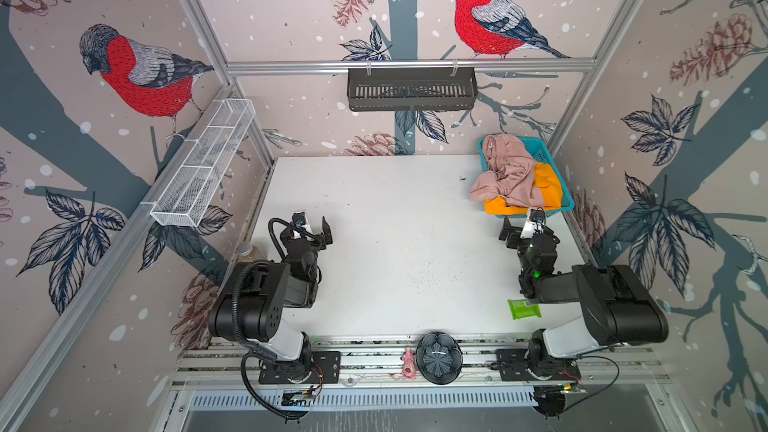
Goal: Fold and stack the shorts
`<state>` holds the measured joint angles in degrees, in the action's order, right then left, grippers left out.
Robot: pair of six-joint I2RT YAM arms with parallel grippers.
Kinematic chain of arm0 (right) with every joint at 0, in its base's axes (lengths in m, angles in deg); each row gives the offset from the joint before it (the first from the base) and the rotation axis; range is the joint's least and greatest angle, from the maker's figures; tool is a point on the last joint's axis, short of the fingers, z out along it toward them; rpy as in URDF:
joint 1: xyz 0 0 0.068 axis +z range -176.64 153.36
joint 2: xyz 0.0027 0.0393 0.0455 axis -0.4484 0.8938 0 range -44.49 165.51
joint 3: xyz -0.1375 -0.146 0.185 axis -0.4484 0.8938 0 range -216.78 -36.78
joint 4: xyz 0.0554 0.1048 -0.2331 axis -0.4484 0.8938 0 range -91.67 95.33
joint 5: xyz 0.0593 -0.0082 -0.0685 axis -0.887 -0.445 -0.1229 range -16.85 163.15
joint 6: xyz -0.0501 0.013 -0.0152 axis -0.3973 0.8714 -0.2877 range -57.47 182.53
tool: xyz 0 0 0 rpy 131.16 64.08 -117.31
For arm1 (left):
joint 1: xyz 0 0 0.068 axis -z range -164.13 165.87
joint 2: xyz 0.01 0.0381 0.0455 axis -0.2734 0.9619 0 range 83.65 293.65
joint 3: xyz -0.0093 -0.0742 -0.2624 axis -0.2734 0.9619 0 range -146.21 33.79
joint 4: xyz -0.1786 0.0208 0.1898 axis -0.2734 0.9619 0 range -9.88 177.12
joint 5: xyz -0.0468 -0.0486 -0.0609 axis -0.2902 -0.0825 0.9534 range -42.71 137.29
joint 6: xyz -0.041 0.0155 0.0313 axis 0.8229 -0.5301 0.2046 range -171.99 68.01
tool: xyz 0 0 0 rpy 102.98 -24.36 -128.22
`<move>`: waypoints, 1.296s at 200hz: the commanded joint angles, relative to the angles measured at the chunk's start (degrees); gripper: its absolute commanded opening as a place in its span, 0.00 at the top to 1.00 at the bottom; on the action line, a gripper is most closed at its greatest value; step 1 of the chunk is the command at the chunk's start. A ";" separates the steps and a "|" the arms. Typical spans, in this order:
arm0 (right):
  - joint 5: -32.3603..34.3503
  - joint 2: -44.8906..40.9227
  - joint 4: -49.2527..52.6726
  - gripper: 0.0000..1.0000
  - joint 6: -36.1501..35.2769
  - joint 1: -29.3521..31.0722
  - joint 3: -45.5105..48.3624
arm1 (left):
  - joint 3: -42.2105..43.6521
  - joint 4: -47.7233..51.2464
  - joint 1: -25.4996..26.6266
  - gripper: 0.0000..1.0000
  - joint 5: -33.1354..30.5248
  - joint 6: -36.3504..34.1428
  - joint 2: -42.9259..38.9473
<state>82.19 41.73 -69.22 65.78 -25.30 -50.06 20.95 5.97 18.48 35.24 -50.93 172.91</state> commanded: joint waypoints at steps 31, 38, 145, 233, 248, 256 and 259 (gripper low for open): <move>-0.25 -0.08 -0.83 0.00 0.80 0.05 -0.34 | -0.08 -1.80 -0.02 0.01 0.13 -0.87 -0.02; -0.25 -0.08 -0.83 0.00 0.80 0.03 -0.34 | -0.13 -1.82 -0.03 0.01 0.14 -0.82 0.03; -0.24 -0.09 -0.66 0.00 0.80 0.03 -0.48 | -0.17 -1.74 0.01 0.02 0.26 -0.83 0.04; 0.47 -10.97 15.13 0.11 1.39 1.08 -4.45 | -4.37 11.81 0.77 0.02 -1.18 -1.48 -8.01; 1.57 -18.30 25.73 0.11 3.97 2.47 -7.36 | -10.48 25.90 3.10 0.02 -4.00 -0.96 -13.25; 1.77 -21.60 31.91 0.11 5.14 3.07 -9.69 | -13.20 32.35 3.28 0.02 -1.67 1.26 -16.02; 1.77 -22.62 34.21 0.10 5.31 3.32 -10.60 | -14.16 34.46 3.28 0.02 -0.35 2.10 -16.96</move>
<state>82.65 26.47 -52.19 67.33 -23.42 -56.16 13.04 21.94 20.64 33.32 -51.30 161.89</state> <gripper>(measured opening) 0.890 0.980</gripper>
